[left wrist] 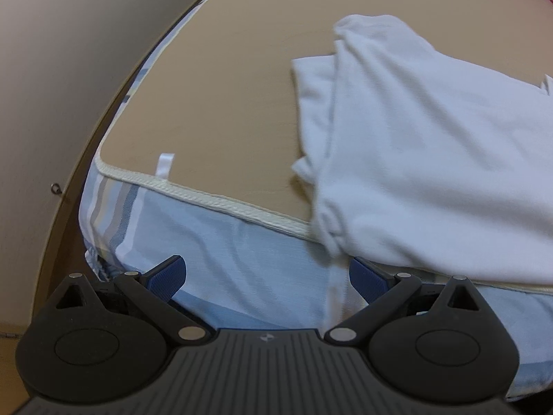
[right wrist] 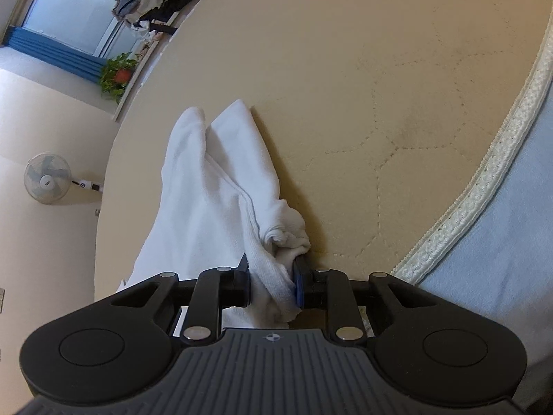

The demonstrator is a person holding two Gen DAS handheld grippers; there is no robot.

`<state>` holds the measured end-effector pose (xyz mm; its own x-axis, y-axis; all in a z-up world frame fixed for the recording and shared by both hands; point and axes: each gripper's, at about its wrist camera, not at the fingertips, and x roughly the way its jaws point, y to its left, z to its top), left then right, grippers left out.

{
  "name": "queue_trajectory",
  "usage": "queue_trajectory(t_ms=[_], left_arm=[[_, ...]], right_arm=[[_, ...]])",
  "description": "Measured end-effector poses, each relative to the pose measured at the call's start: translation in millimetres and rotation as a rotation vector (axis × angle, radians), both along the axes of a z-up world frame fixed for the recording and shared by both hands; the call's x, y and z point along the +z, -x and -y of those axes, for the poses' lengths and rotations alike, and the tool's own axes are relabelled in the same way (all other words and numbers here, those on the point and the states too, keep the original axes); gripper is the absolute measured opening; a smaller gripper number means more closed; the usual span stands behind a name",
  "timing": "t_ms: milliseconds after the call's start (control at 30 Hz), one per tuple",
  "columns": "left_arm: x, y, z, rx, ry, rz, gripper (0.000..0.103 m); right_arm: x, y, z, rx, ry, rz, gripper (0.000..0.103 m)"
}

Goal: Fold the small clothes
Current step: 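Grasp the shirt's folded side edge with the right tool, then fold the held side over the shirt with the right tool and release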

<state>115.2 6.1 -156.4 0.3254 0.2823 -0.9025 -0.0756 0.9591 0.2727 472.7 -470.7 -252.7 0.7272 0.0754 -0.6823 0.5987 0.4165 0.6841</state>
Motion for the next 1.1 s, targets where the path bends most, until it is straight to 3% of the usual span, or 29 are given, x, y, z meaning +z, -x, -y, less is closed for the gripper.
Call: queue_trajectory(t_ms=[33, 133, 167, 200, 267, 333, 400, 433, 467, 567, 667, 900, 1033, 1100], left_arm=[[0, 0, -3, 0.008, 0.005, 0.001, 0.101], [0, -1, -12, 0.029, 0.017, -0.003, 0.101], [-1, -1, -15, 0.035, 0.021, -0.005, 0.101], [-2, -1, -17, 0.04, 0.026, -0.007, 0.101], [-3, -1, -20, 0.046, 0.034, -0.011, 0.101], [-4, -1, -22, 0.051, 0.036, -0.011, 0.101], [-5, -3, -25, 0.056, 0.037, -0.011, 0.101], [-6, -4, -26, 0.059, 0.04, -0.01, 0.101], [-7, -6, -28, 0.062, 0.044, -0.01, 0.101], [-10, -14, -32, 0.066, 0.038, -0.008, 0.101], [-14, -23, -38, 0.078, 0.027, -0.007, 0.101], [-26, -37, -54, 0.111, 0.034, -0.039, 0.101], [-34, -39, -65, 0.114, 0.066, -0.049, 0.101], [-38, -40, -70, 0.115, 0.077, -0.057, 0.101]], right_arm=[[-2, 31, -3, -0.006, -0.006, -0.003, 0.024], [-1, 75, -11, -0.026, -0.039, -0.003, 0.029], [-2, 111, -15, -0.033, -0.053, -0.001, 0.032], [-3, 100, -12, -0.042, -0.073, 0.004, 0.035], [0, 184, -24, -0.057, -0.11, 0.02, 0.049], [1, 219, -27, -0.064, -0.122, 0.024, 0.052], [3, 203, -27, -0.047, -0.095, 0.004, 0.048], [5, 214, -30, -0.039, -0.069, -0.016, 0.03], [5, 243, -35, -0.031, -0.046, -0.036, 0.022], [7, 246, -36, -0.032, -0.03, -0.041, 0.022], [8, 280, -45, -0.027, -0.001, -0.056, 0.022], [19, 280, -57, -0.037, 0.075, -0.166, 0.02], [54, 272, -86, 0.018, 0.223, -0.159, 0.018], [80, 258, -118, 0.087, 0.364, -0.122, 0.017]])
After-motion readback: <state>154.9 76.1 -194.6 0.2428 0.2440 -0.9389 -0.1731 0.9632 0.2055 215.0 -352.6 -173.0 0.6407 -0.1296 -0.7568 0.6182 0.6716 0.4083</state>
